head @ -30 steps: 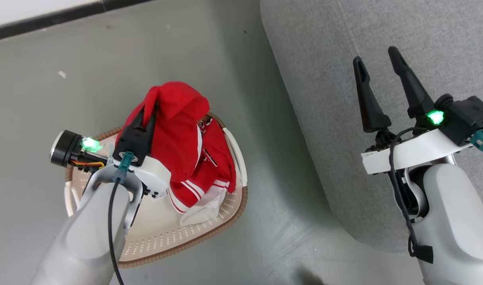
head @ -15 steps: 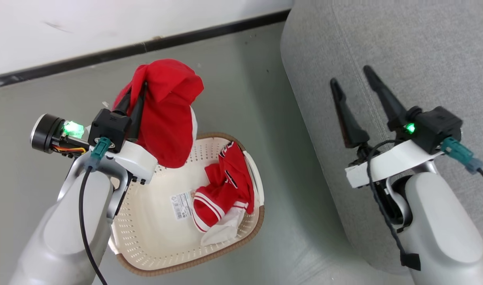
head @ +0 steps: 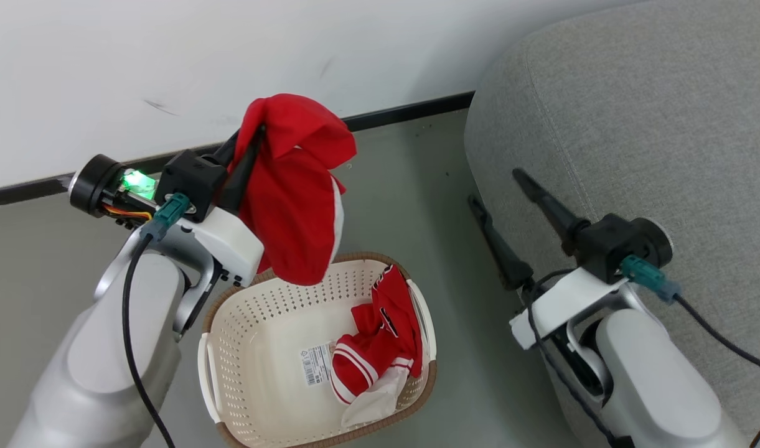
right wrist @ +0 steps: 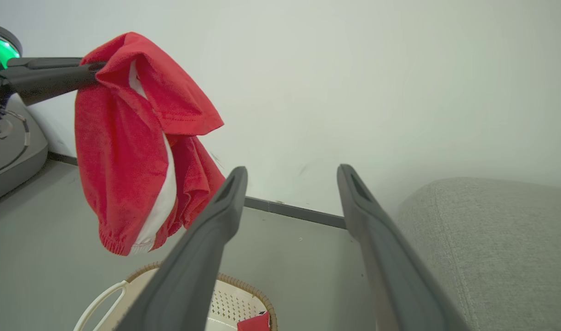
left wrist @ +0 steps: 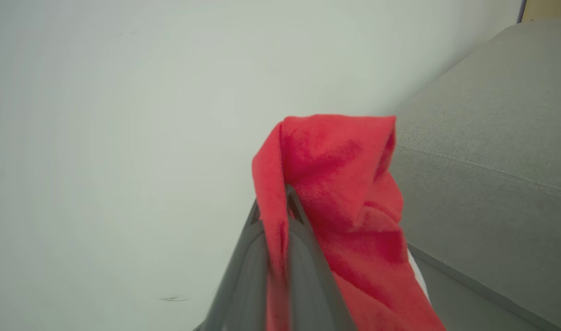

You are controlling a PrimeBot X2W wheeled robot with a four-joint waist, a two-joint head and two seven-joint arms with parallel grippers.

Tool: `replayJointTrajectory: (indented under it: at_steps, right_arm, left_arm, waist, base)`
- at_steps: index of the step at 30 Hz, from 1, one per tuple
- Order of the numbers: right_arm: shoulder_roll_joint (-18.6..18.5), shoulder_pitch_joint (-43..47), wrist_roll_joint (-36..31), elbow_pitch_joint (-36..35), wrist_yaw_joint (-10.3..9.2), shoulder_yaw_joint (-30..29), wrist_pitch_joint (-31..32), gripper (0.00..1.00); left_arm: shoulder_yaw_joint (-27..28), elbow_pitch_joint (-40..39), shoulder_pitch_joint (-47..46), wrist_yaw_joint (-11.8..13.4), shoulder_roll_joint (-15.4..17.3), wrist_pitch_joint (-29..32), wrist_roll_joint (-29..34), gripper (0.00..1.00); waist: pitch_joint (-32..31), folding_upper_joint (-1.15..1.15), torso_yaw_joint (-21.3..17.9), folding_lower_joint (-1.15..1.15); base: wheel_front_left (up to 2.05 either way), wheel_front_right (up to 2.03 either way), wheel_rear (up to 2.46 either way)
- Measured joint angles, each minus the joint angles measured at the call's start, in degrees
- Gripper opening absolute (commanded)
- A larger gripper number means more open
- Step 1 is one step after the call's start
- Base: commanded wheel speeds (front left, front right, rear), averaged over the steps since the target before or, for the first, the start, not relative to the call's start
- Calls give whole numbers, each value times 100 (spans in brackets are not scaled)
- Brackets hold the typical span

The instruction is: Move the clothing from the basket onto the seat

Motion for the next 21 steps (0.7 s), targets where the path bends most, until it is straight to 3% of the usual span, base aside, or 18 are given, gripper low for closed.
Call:
replayJointTrajectory:
  at_steps: [10, 21]
  right_arm:
    - [-240, 48, 248, 378, 1, 1018, 0, 100]
    - [-356, -19, 647, 613, 1, 1725, 0, 100]
  left_arm:
    - [-255, -281, -141, -370, -424, 500, -441, 0]
    - [-600, -523, -138, -469, -672, 899, -750, 0]
  waist:
    - [-569, 0, 203, 0]
    - [-1065, 0, 396, 0]
  base:
    - [0, 0, 0]
    - [0, 0, 0]
